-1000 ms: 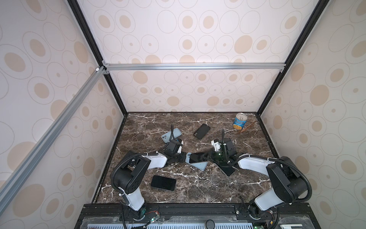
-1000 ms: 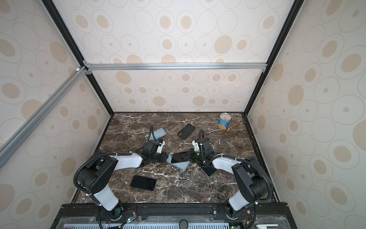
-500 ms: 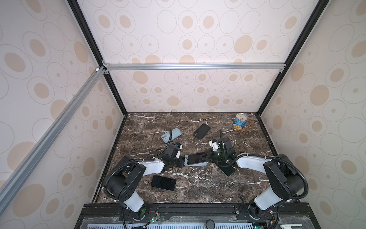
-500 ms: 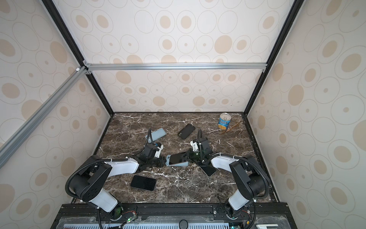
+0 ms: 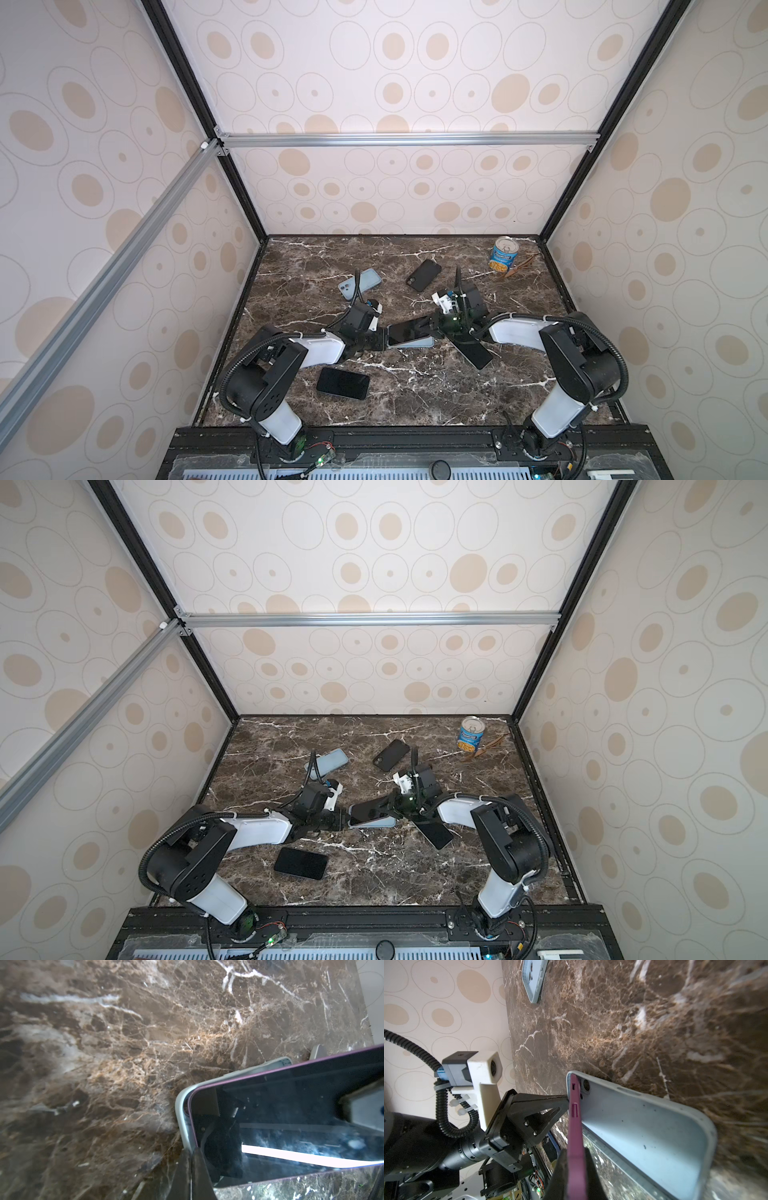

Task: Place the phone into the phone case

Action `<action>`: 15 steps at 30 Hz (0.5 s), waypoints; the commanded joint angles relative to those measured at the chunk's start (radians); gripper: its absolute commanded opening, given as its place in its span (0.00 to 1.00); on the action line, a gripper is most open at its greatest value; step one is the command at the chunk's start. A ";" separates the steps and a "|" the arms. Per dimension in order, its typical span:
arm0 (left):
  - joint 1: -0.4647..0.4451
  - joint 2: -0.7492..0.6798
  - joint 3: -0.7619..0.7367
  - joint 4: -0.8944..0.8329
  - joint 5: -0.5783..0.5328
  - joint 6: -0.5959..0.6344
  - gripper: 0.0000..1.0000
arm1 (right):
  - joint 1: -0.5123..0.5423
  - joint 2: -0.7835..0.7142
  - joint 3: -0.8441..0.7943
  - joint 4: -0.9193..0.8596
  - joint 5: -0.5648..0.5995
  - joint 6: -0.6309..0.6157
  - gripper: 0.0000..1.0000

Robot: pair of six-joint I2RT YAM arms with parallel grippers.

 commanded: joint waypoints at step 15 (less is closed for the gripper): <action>-0.015 0.057 0.028 0.001 0.020 0.000 0.19 | -0.013 0.144 -0.095 0.012 0.028 -0.036 0.00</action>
